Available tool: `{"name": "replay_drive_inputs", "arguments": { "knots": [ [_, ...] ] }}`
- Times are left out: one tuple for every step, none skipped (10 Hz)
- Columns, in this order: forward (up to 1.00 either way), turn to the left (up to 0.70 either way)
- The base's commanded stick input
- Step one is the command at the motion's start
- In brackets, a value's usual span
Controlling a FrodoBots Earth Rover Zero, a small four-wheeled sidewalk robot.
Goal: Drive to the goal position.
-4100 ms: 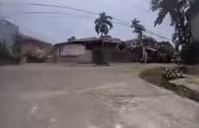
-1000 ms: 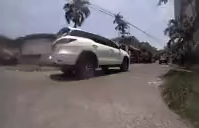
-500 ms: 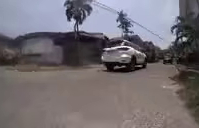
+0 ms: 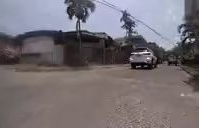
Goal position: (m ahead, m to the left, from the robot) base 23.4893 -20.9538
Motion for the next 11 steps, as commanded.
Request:
{"name": "replay_drive_inputs", "arguments": {
  "knots": [
    [1.0,-0.4],
    [1.0,-0.4],
    [1.0,-0.4],
    [1.0,-0.4],
    [1.0,-0.4],
    [1.0,-0.4],
    [1.0,-0.4],
    [1.0,-0.4],
    [1.0,-0.4],
    [1.0,-0.4],
    [1.0,-0.4]
  ]
}}
